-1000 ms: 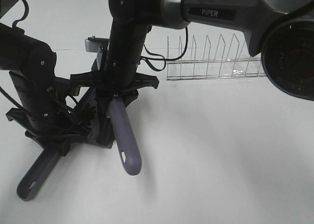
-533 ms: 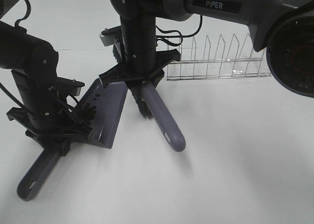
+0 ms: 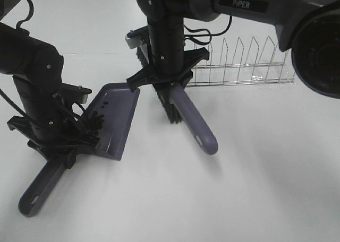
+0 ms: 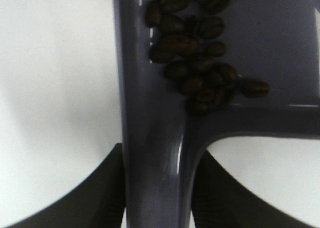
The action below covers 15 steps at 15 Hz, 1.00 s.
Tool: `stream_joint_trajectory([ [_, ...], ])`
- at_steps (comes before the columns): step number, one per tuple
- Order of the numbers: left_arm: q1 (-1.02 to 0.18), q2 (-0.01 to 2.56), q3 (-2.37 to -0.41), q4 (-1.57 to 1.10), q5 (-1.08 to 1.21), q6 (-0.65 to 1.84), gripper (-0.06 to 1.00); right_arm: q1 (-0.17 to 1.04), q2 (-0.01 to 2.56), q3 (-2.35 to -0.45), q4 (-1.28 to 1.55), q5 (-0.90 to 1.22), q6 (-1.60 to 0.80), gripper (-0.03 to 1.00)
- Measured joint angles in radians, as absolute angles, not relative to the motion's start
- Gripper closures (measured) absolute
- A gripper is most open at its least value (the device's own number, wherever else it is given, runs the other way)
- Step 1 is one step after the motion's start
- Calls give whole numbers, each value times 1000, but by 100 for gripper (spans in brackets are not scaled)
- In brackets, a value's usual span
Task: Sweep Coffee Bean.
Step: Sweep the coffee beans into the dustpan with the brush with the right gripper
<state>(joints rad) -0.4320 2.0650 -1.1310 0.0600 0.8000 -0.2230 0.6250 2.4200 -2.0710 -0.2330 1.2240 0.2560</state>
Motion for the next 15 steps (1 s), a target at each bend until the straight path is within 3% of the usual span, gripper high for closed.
stream_joint_trajectory([
  [10,-432,2065,-1131,58,799,-222,63,626,2518,-2082,266,1166,198,64],
  [15,-432,2065,-1131,57,797,-222,63,626,2518,-2141,307,1208,179,64],
])
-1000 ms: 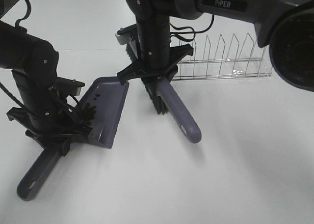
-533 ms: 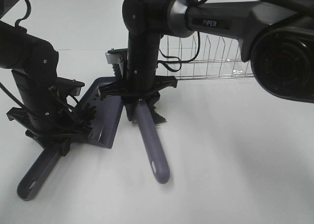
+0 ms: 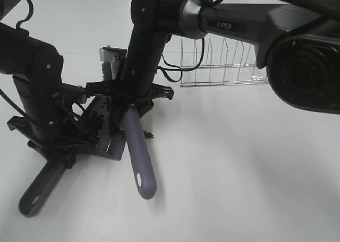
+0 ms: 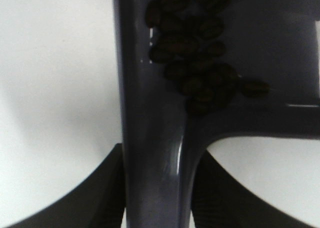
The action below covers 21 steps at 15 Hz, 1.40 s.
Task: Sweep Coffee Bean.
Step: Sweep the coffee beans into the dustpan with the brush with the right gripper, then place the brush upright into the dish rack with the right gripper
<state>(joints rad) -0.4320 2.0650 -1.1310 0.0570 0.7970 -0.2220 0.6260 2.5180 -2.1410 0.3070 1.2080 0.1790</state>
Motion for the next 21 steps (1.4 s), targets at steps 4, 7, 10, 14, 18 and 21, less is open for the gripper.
stream_joint_trajectory([
  [4,-432,2065,-1131,57,796,-222,63,626,2519,-2233,309,1224,178,64],
  [7,-432,2065,-1131,57,796,-222,63,626,2519,-2304,243,1225,178,64],
  [10,-432,2065,-1131,57,796,-222,63,626,2512,-2319,151,1225,178,64],
  [14,-432,2065,-1131,55,793,-217,63,626,2445,-2305,68,1226,165,64],
  [18,-432,2065,-1131,54,792,-211,63,584,2291,-2130,44,1226,145,64],
  [21,-432,2065,-1131,52,792,-207,63,480,2155,-1894,76,1224,107,64],
])
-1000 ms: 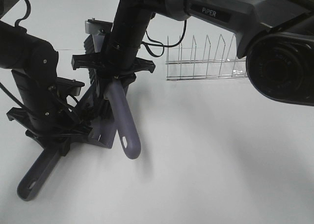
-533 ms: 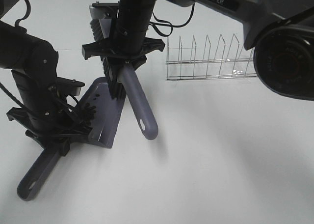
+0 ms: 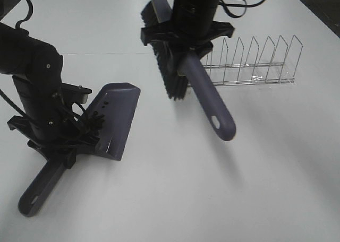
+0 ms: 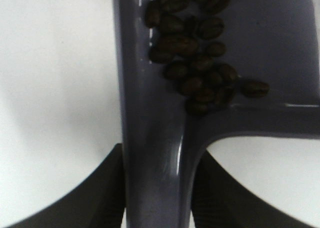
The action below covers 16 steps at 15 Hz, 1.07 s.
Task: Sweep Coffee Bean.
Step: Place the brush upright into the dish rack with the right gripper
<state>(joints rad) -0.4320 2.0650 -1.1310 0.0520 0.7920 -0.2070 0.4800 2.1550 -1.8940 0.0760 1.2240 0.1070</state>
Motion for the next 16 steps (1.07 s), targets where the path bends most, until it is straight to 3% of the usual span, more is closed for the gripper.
stream_joint_trajectory([
  [1,-432,2065,-1131,50,792,-204,63,415,2075,-1726,100,1226,73,64],
  [5,-432,2065,-1131,40,791,-200,63,341,2034,-1570,38,1228,68,64],
  [13,-432,2065,-1131,22,796,-199,63,324,2111,-1544,-95,1224,69,64],
  [16,-432,2066,-1133,19,800,-199,63,263,2120,-1544,-73,1224,67,64],
])
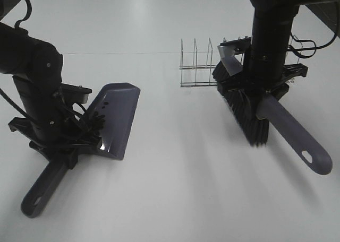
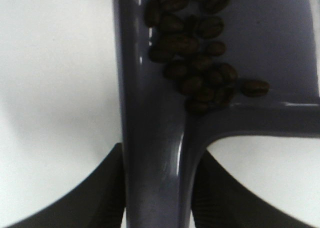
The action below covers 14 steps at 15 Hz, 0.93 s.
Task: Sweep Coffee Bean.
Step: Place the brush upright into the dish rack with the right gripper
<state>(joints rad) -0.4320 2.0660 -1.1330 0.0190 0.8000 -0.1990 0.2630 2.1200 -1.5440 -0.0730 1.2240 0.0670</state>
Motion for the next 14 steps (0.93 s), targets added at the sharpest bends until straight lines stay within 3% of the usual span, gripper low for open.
stream_joint_trajectory([
  [3,-432,2067,-1135,13,806,-199,63,195,2120,-1544,-59,1224,64,64],
  [9,-432,2067,-1135,0,809,-200,63,195,2138,-1554,-41,1225,32,64],
  [14,-432,2067,-1135,-6,812,-200,63,195,2233,-1673,-36,1225,14,64],
])
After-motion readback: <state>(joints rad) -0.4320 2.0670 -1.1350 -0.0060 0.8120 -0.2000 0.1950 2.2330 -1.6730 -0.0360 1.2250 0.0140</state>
